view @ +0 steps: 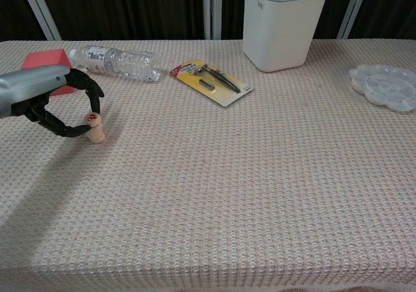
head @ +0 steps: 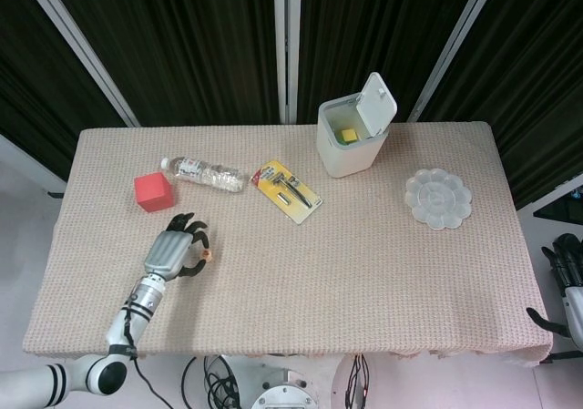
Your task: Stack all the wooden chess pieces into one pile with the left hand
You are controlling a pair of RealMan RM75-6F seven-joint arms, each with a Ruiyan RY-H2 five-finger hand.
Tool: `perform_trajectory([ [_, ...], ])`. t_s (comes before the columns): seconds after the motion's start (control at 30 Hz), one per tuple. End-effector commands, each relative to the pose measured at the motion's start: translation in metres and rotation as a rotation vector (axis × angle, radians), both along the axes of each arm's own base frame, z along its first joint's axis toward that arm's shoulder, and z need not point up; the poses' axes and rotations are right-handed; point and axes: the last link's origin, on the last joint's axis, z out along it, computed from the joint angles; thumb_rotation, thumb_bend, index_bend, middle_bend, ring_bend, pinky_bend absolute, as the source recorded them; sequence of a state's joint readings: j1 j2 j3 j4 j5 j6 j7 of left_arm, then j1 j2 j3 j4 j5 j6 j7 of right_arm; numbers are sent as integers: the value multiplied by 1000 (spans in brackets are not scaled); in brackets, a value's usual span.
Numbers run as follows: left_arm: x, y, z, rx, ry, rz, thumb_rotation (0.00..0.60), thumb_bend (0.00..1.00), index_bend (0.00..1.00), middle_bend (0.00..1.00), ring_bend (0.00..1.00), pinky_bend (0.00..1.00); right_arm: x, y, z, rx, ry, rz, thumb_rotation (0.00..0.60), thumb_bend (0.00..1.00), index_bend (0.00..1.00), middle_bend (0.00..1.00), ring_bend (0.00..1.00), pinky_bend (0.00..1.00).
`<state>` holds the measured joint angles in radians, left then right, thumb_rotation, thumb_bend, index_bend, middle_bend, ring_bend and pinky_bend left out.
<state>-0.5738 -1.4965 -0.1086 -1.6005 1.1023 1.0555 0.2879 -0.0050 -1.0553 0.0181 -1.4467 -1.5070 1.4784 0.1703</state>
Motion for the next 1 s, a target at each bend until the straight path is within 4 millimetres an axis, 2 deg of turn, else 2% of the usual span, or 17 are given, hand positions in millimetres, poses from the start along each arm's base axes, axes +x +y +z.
perform_trajectory([
  [0.03,-1,0,0,0,7,0,600,337,494,187,0,0,0,0,1,-4,-3,-2,600,96,0,0,0,0],
  [1.0,-5,-1,2,-11,-5,-4,600,336,396,176,0,0,2,0,0,-10,-1,15,600,116,0,0,0,0],
])
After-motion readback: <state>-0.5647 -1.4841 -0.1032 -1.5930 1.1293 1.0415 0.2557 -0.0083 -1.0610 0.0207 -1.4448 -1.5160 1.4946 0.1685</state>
